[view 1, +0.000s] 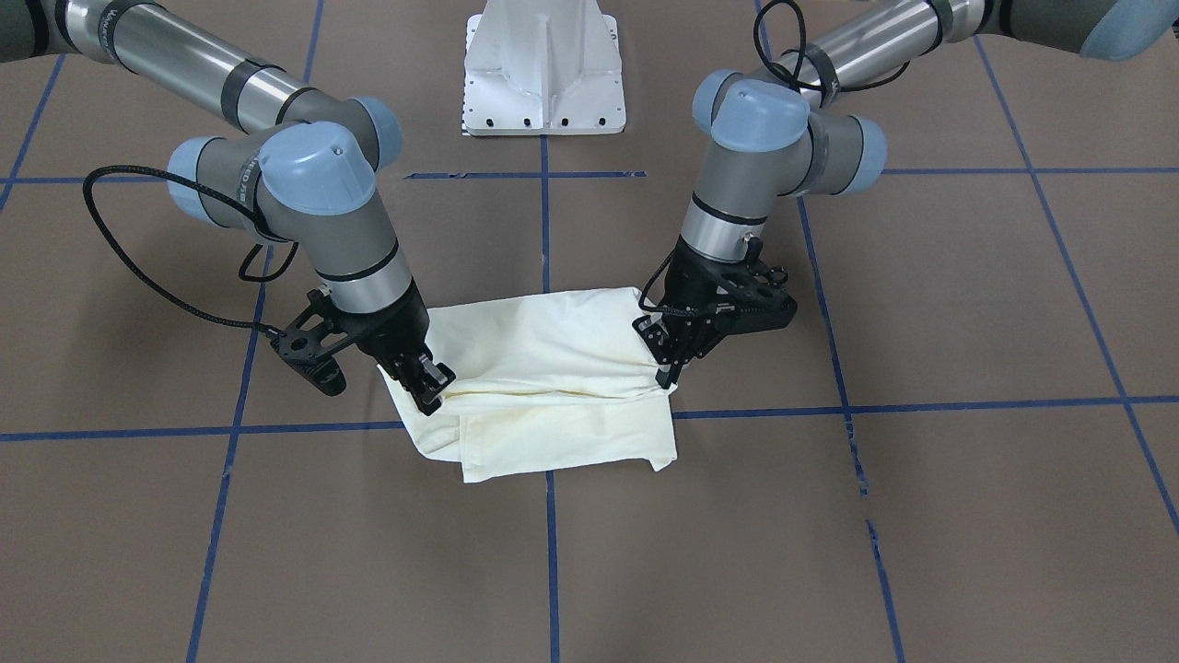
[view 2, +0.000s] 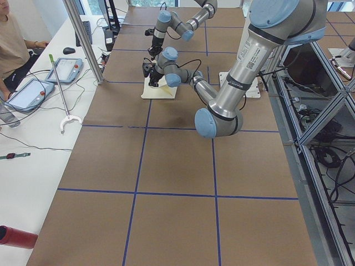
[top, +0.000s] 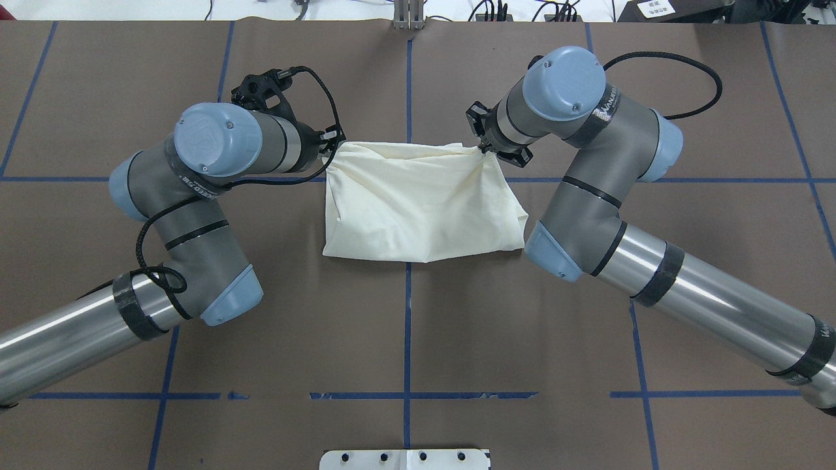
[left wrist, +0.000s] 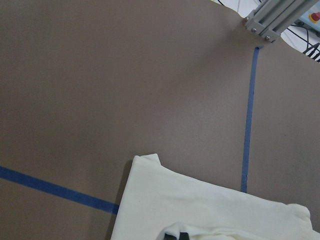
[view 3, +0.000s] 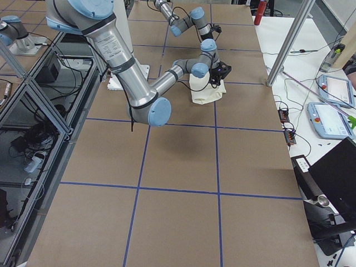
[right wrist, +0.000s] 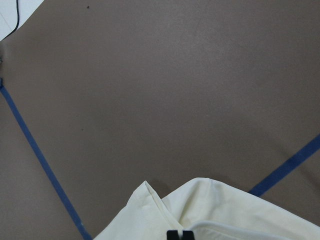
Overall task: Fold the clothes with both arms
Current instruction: 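Lift the near half with both grippers and fold it over the far half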
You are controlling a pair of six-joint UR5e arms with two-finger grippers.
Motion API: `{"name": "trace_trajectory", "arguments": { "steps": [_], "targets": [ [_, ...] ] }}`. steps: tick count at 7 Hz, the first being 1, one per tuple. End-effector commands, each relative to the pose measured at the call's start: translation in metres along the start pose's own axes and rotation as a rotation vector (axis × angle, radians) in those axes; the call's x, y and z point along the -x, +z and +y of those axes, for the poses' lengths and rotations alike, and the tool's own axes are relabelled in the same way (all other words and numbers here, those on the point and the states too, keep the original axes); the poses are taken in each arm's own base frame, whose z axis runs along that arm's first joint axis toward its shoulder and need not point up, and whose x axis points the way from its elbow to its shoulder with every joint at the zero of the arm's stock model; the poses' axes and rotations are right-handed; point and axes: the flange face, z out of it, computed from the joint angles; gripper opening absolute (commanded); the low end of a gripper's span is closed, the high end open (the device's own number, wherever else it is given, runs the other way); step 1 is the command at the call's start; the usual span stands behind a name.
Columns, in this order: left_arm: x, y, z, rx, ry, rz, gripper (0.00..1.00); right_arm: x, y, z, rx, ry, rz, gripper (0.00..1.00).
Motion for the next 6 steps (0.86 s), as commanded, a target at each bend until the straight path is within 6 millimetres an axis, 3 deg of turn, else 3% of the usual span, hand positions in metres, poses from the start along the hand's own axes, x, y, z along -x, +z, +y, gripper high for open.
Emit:
{"name": "trace_trajectory", "arguments": {
  "steps": [1,2,3,4,5,6],
  "targets": [
    [0.003,0.032,-0.020,-0.022,0.037,-0.014,0.00,0.015,0.014,-0.004,-0.008,-0.008,0.011,0.00],
    [0.008,0.035,-0.027,-0.032,0.044,0.008,0.25,0.016,0.021,-0.004,-0.009,-0.009,0.023,0.00],
    [0.005,0.027,-0.040,-0.048,0.058,0.045,0.42,0.017,0.025,-0.006,-0.006,-0.014,0.005,0.00],
    [0.005,0.022,-0.043,-0.038,0.069,0.077,0.46,0.013,0.033,-0.011,-0.006,-0.028,-0.002,0.00],
    [0.008,0.020,-0.048,-0.030,0.066,0.078,0.46,0.016,0.029,-0.022,-0.019,-0.089,-0.007,0.95],
    [0.014,0.022,-0.047,-0.026,0.069,0.071,0.46,0.018,0.029,-0.030,-0.028,-0.081,-0.005,0.99]
  ]
}}
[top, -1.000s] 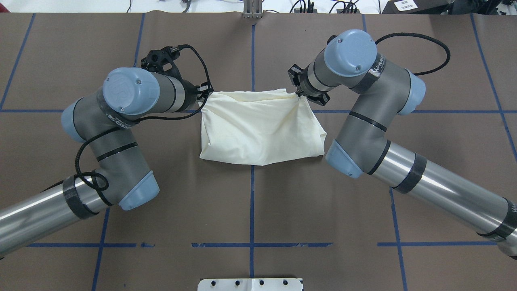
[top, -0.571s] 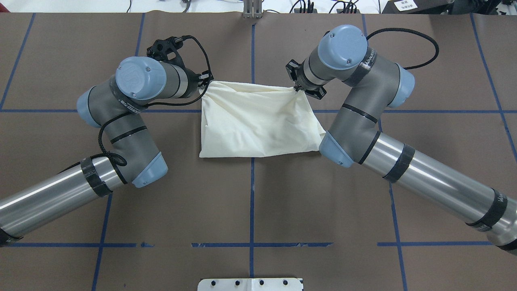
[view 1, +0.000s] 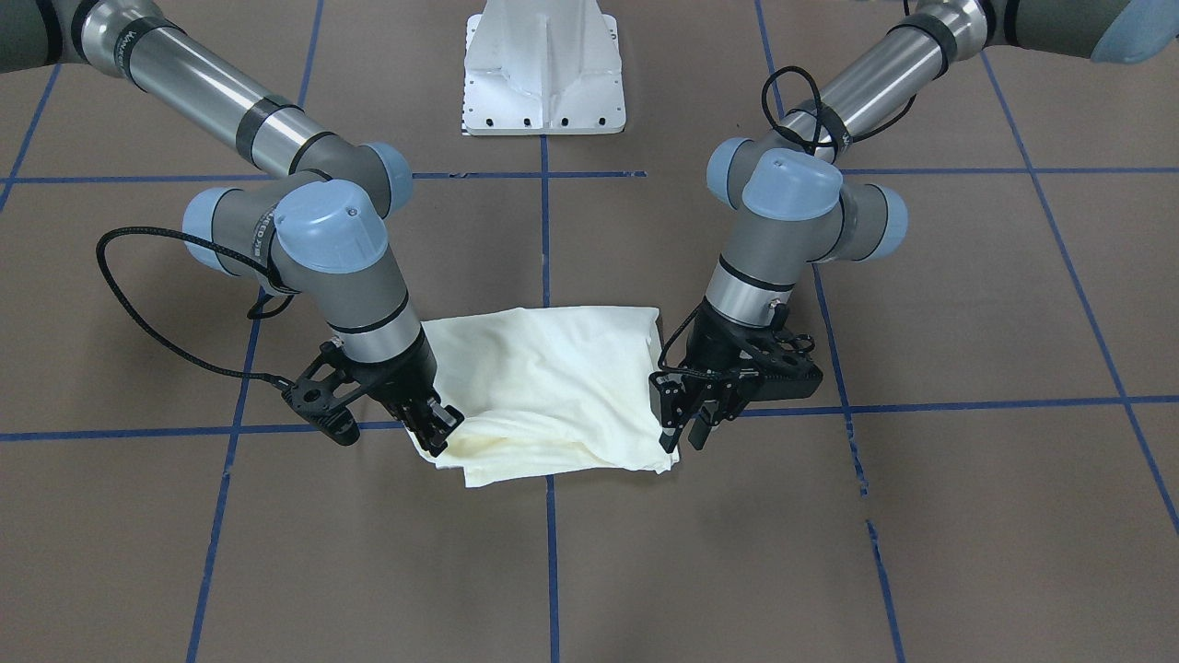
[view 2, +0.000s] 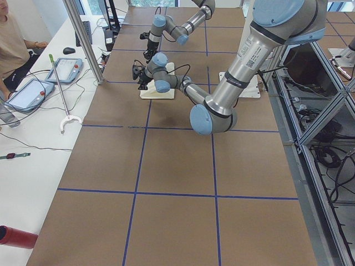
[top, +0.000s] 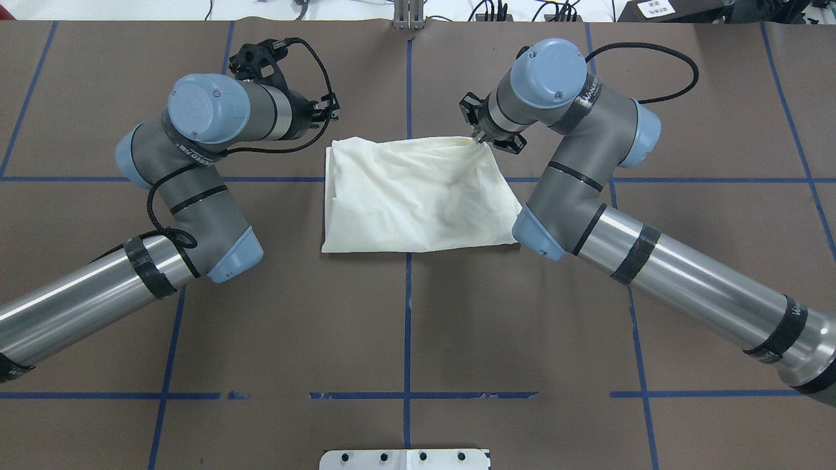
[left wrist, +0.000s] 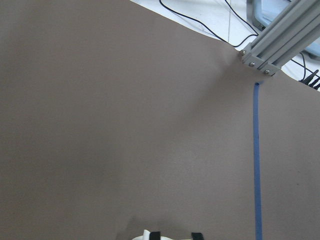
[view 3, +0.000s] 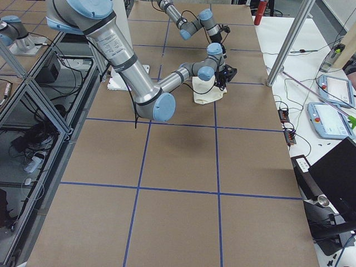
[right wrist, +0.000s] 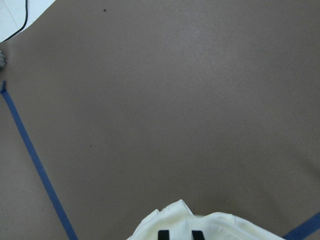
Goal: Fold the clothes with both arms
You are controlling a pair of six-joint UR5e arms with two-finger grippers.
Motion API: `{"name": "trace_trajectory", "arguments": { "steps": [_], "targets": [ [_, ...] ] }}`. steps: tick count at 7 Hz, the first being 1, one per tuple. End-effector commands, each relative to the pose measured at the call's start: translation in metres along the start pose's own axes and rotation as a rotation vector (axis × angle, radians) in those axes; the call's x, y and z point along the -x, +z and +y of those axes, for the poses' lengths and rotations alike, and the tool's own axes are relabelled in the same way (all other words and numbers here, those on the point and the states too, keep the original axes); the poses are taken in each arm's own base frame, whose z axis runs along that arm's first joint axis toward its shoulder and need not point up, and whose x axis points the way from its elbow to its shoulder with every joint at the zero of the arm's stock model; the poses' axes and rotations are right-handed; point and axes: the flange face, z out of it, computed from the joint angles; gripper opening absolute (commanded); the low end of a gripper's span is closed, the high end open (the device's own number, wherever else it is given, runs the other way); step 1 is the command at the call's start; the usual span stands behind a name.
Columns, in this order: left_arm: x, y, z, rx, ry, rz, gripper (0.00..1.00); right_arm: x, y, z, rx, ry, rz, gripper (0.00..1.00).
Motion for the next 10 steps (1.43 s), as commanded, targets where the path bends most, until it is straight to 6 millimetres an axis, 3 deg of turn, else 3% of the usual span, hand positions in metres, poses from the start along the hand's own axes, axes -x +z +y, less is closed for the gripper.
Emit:
{"name": "trace_trajectory", "arguments": {
  "steps": [1,2,3,4,6,8,9,10],
  "targets": [
    [0.026,0.003,0.000,0.009,0.033,-0.024,0.46,0.002,0.000,-0.011,-0.012,-0.012,-0.001,1.00],
    [0.036,-0.004,0.011,0.020,0.038,-0.020,0.37,0.003,-0.001,-0.008,-0.008,-0.019,-0.009,1.00],
    [0.051,-0.018,0.026,0.036,0.045,-0.011,0.00,0.008,-0.004,-0.006,-0.004,-0.021,-0.022,1.00],
    [0.048,-0.023,0.056,0.071,0.064,0.021,0.00,0.009,-0.005,-0.005,-0.002,-0.020,-0.024,1.00],
    [0.036,-0.012,0.129,0.168,0.101,0.039,0.00,0.012,-0.007,-0.003,0.002,-0.021,-0.030,1.00],
    [0.031,-0.015,0.152,0.197,0.110,0.080,0.00,0.016,-0.010,-0.002,0.003,-0.023,-0.038,1.00],
    [0.056,-0.014,0.163,0.257,0.112,0.056,0.00,0.017,-0.012,-0.001,0.004,-0.023,-0.041,1.00],
    [0.065,-0.023,0.167,0.291,0.112,0.056,0.00,0.018,-0.013,-0.001,0.004,-0.023,-0.044,1.00]
  ]
}}
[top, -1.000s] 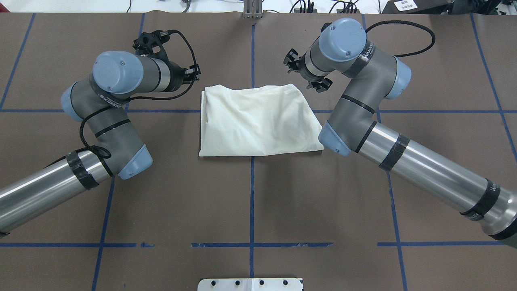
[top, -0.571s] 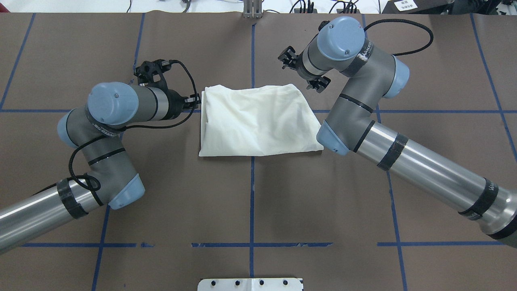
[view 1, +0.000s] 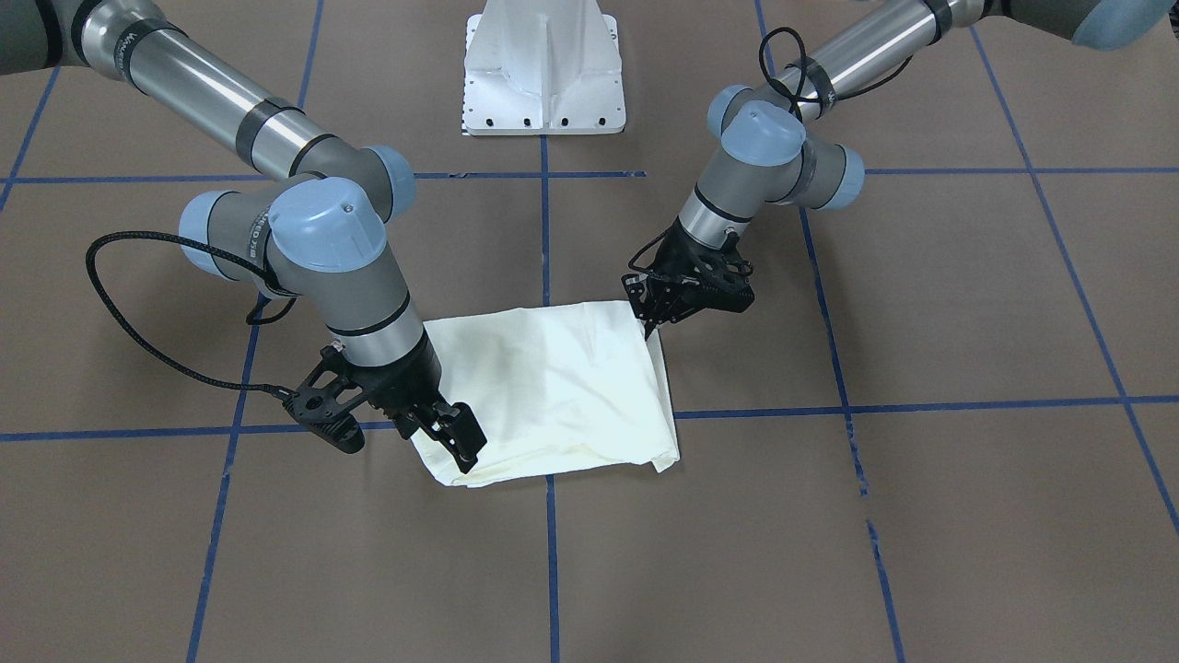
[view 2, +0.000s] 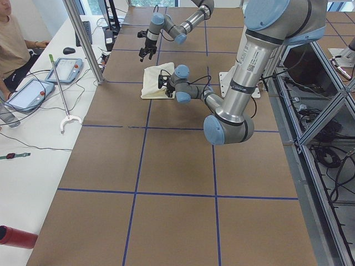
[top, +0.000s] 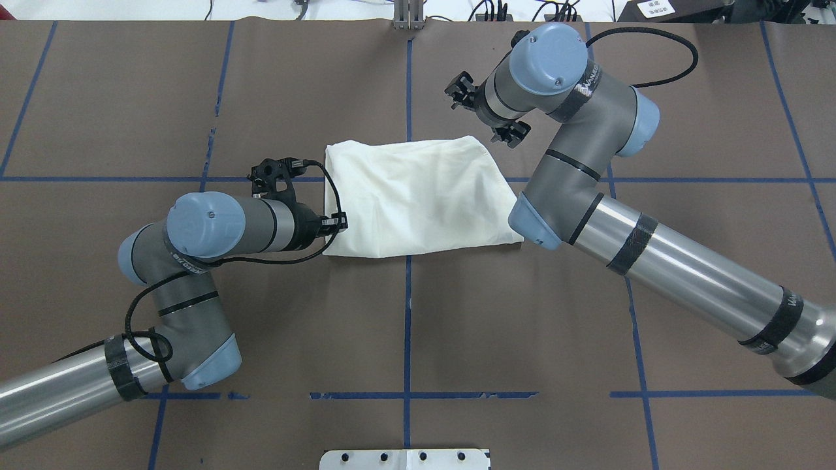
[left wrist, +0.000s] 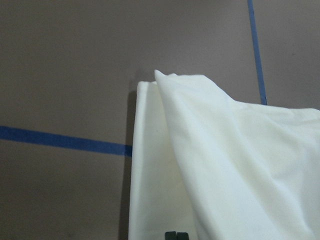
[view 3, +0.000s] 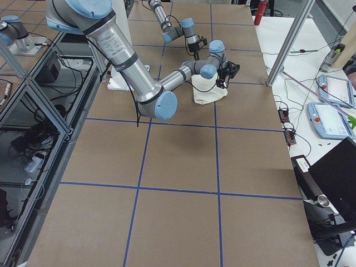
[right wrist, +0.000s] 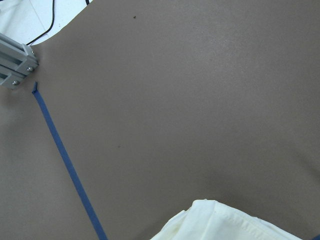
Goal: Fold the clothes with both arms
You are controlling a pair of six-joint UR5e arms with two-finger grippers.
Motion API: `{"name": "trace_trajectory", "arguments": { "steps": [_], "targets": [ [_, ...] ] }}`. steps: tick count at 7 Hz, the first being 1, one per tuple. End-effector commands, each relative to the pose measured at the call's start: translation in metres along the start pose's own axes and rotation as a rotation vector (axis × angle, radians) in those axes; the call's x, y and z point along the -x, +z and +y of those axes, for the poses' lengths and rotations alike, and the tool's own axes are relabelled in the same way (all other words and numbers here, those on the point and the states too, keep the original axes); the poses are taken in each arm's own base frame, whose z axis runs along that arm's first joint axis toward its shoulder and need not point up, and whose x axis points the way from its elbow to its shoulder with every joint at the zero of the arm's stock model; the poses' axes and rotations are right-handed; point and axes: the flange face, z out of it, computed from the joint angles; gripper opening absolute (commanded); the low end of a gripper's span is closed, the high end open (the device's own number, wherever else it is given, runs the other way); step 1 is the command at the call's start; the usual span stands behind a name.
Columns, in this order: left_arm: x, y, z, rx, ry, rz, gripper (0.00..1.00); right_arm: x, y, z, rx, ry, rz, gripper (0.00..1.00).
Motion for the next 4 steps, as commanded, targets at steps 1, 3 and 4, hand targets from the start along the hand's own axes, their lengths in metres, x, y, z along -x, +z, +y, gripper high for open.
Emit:
{"name": "trace_trajectory", "arguments": {
  "steps": [1,3,4],
  "targets": [
    [0.025,-0.008,0.014,0.053,-0.001,-0.013,0.00,0.002,-0.003,0.001,0.001,0.000,-0.007,1.00],
    [0.019,-0.013,0.024,0.123,-0.006,0.011,0.00,0.007,-0.009,0.003,0.004,0.008,-0.020,1.00],
    [0.011,-0.021,0.024,0.124,-0.036,0.029,0.00,0.008,-0.010,0.004,0.003,0.009,-0.023,1.00]
  ]
}}
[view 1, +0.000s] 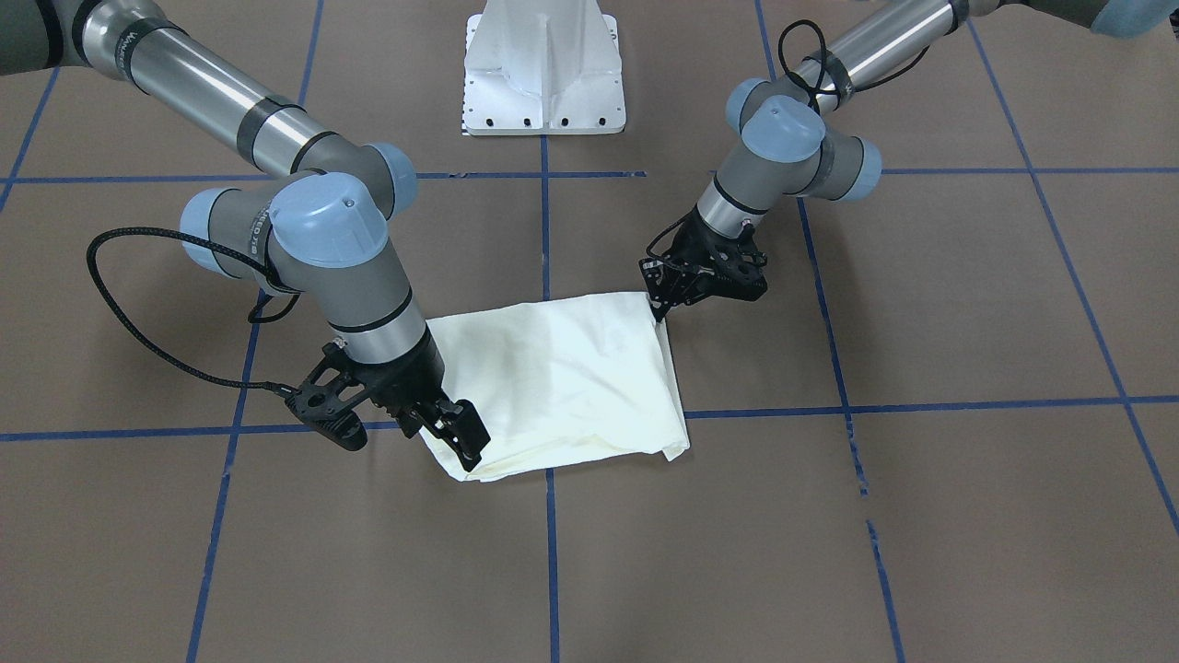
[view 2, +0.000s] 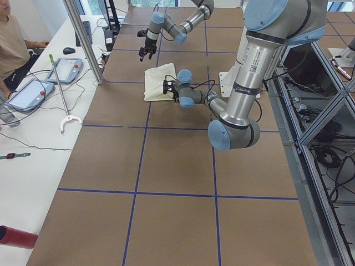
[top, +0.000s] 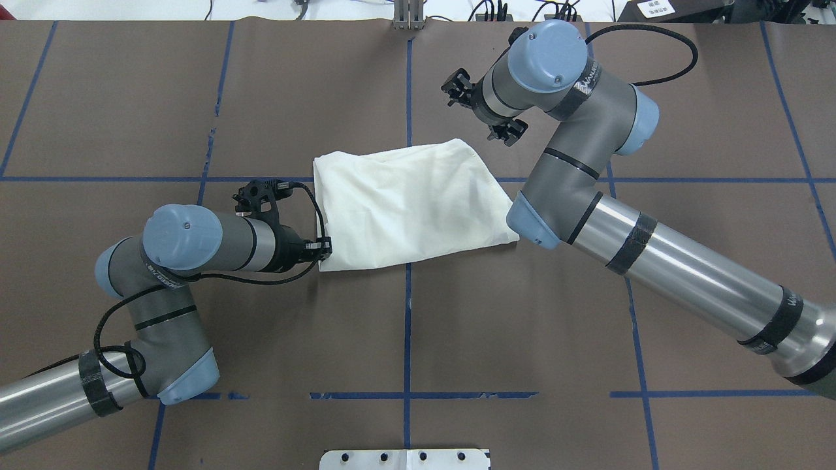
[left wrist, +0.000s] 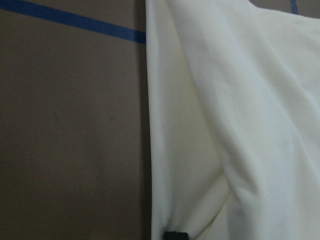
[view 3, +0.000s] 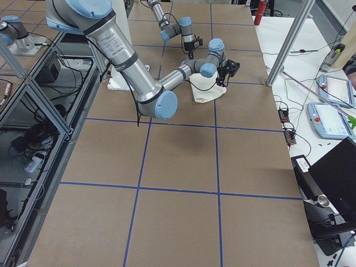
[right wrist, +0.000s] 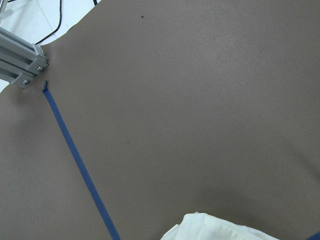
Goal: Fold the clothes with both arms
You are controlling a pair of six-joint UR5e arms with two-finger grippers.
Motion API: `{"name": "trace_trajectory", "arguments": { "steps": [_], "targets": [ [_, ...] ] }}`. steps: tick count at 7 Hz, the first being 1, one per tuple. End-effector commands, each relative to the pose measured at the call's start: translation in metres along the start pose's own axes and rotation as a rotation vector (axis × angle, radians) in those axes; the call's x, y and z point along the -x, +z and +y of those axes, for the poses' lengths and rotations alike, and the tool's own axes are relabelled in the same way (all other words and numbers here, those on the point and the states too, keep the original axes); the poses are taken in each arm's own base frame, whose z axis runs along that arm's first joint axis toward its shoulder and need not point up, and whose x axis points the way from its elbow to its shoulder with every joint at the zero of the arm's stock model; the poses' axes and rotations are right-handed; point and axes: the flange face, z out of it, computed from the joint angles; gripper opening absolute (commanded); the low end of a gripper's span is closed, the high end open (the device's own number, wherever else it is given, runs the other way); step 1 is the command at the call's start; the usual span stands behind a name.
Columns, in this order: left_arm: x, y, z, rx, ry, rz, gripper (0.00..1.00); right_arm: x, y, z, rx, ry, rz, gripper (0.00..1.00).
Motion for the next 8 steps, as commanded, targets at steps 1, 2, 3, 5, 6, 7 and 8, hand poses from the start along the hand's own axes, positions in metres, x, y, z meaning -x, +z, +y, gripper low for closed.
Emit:
{"name": "trace_trajectory", "arguments": {
  "steps": [1,2,3,5,6,7,8],
  "targets": [
    [-0.021,-0.022,0.007,0.037,-0.020,0.059,0.00,0.001,-0.002,0.001,0.000,0.003,-0.005,1.00],
    [-0.029,-0.032,0.010,0.052,-0.013,0.084,0.00,0.001,-0.002,0.001,0.000,0.003,-0.005,1.00],
    [-0.021,-0.025,0.014,0.063,-0.020,0.068,0.00,0.000,-0.002,0.000,-0.001,0.004,-0.003,1.00],
    [-0.017,-0.028,0.039,0.107,-0.039,0.069,0.00,-0.003,0.000,-0.001,-0.001,0.003,0.001,1.00],
    [-0.014,-0.046,0.049,0.155,-0.027,0.089,0.00,-0.004,0.000,-0.001,-0.002,0.004,0.003,1.00],
    [-0.025,-0.061,0.046,0.178,-0.024,0.115,0.00,-0.002,-0.001,0.000,-0.001,0.003,0.000,1.00],
    [-0.034,-0.067,0.033,0.141,-0.032,0.129,0.00,-0.003,-0.001,-0.003,-0.002,0.003,0.000,1.00]
  ]
}}
